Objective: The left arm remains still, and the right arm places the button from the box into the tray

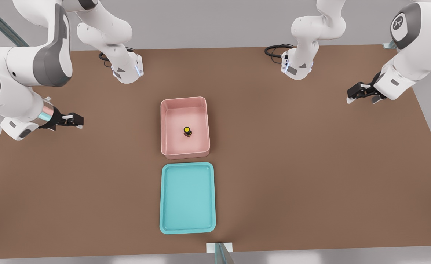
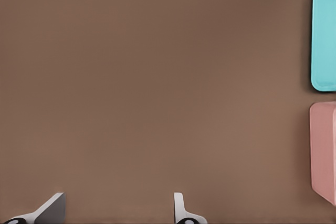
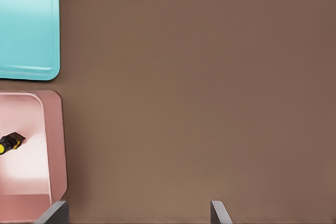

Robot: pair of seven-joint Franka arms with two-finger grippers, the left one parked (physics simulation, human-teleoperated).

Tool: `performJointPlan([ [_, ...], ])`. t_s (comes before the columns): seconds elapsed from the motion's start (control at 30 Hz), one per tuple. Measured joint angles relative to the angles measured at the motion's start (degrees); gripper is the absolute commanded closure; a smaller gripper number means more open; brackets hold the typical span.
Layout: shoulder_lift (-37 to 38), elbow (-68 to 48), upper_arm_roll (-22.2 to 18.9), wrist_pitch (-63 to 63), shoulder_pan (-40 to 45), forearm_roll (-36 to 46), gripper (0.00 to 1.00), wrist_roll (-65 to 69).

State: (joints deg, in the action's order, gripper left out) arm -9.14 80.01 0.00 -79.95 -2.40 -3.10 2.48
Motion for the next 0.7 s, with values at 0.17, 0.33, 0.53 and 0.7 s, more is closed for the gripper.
performJointPlan([
  [0.17,-7.1,-3.2,2.0,0.2,-8.6,0.9,0.0,-2.4],
  [0.33,-19.6,-4.8,3.3,-5.0,-31.6,3.9,0.0,-16.5],
  [0.53,-9.7,24.6,4.5,-20.8,-32.1,4.8,0.0,-33.0],
  [0.7,-13.0,30.9,5.1,-36.2,-32.2,5.1,0.0,-45.8],
])
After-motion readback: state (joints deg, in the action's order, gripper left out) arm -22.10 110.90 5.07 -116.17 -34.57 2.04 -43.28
